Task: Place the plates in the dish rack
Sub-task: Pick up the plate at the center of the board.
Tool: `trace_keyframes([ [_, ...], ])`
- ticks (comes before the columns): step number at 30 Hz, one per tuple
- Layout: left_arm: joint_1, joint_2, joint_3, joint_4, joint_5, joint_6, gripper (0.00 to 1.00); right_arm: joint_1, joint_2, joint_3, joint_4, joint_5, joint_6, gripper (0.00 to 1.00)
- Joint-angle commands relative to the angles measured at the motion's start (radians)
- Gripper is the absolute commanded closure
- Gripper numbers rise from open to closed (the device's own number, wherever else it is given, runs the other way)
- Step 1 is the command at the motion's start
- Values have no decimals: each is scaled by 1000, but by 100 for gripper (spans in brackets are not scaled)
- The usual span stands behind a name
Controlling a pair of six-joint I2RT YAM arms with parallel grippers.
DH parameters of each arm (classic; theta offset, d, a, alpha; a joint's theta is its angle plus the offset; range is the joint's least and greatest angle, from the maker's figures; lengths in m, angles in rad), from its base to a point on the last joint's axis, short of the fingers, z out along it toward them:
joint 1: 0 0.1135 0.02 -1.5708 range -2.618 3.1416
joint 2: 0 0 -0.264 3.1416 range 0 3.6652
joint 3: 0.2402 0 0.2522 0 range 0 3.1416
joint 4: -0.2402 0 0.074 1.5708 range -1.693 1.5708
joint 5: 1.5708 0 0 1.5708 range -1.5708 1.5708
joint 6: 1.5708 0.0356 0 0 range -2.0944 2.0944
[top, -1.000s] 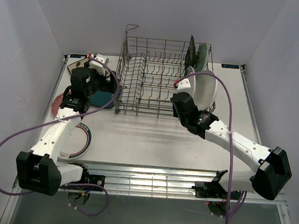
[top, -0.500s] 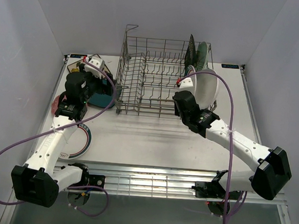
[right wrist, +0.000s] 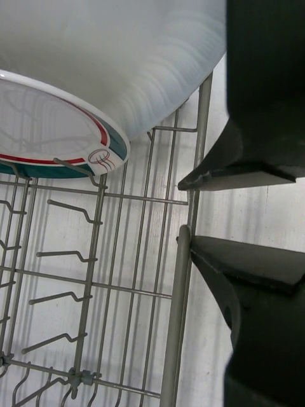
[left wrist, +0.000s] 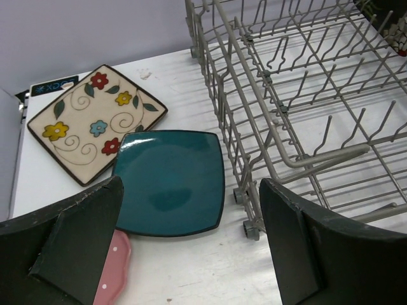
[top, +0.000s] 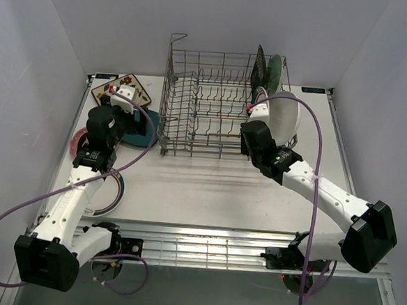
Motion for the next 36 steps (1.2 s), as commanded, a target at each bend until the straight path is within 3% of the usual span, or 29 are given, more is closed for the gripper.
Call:
trace_keyframes([
  [1, 7, -53, -25, 5, -46, 27, 2, -18, -50, 24, 10, 6, 3, 58],
  [2, 7, -53, -36, 3, -54, 27, 2, -15, -75, 20, 10, -3, 1, 52],
  [7, 33, -22, -60, 8, -95, 13, 2, 2, -153, -9, 1, -63, 9, 40],
  [14, 217, 67, -37, -4, 113, -91, 2, 22, -270, -55, 6, -131, 21, 32],
  [18, 353, 156, -4, -4, 309, -145, 2, 26, -311, -78, 23, -190, 23, 28],
  [25, 445, 306, 90, -81, 512, -120, 2, 29, -354, -100, 32, -260, 23, 25],
  [29, 450, 308, 56, -107, 546, -117, 2, 29, -382, -129, 61, -306, 28, 24],
  [36, 450, 216, -13, -123, 471, -59, 2, 31, -403, -154, 72, -336, 34, 24],
])
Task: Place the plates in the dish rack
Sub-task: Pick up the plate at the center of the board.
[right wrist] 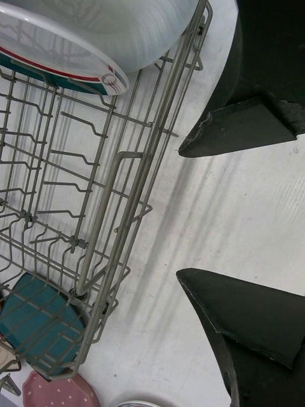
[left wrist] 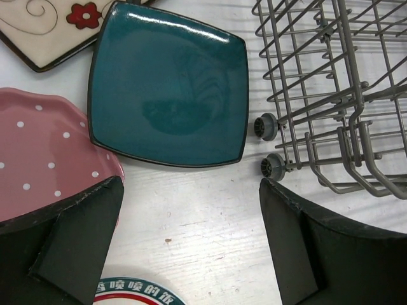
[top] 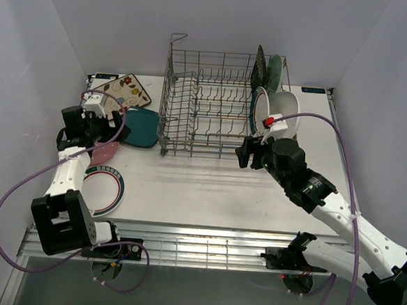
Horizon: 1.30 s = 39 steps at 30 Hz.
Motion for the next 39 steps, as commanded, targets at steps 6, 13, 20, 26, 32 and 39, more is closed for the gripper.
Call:
trace_keyframes([
  [6, 28, 24, 56, 5, 3, 96, 2, 6, -17, -24, 71, -58, 11, 24],
  [13, 69, 178, 171, -16, 103, 175, 2, 6, -26, -38, 82, -88, 5, 23],
  [20, 81, 384, 355, -103, 182, 258, 2, 7, -68, -46, 89, -122, 4, 21],
  [26, 83, 556, 533, -163, 213, 264, 2, 7, -75, -55, 102, -139, 5, 20],
  [32, 83, 758, 749, -244, 184, 294, 2, 7, -68, -61, 114, -157, 2, 18],
  [39, 81, 920, 920, -335, 168, 317, 2, 7, -98, -78, 134, -188, 0, 16],
])
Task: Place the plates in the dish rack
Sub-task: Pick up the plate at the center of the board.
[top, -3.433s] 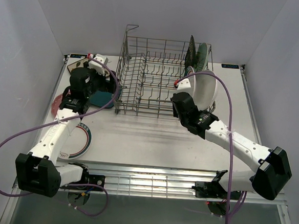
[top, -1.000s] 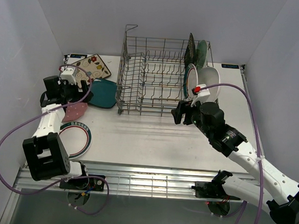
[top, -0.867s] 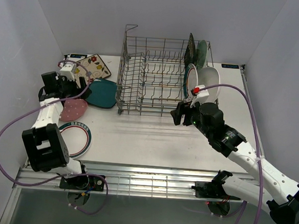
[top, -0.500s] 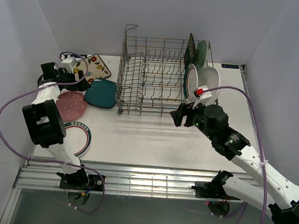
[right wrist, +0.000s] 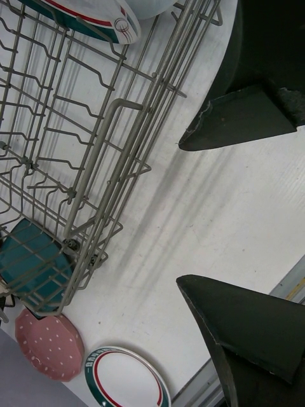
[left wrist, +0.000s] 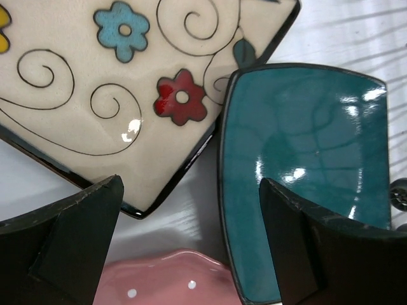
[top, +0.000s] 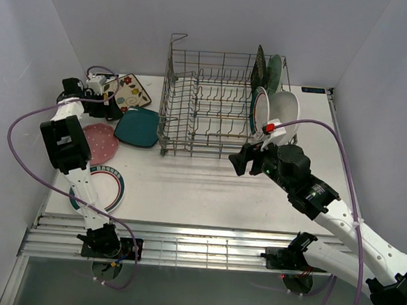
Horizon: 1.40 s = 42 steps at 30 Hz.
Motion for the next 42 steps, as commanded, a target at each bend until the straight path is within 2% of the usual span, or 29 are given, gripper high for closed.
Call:
trace_keyframes([
  [1, 3, 14, 62, -52, 10, 27, 2, 4, -30, -1, 55, -27, -3, 15],
  [11, -8, 59, 128, -109, 46, 55, 4, 4, -31, 0, 45, -24, -3, 15],
  [22, -25, 15, 64, -119, 43, 99, 9, 4, -25, -6, 48, -21, -1, 14],
  [26, -31, 16, 62, -127, 43, 108, 16, 4, -19, -3, 48, -21, -1, 14],
  [33, -51, 41, 69, -156, 30, 124, 21, 4, -13, -11, 57, -22, 0, 14],
  [42, -51, 19, 69, -175, 26, 119, 24, 4, -13, -6, 55, -21, -3, 14],
])
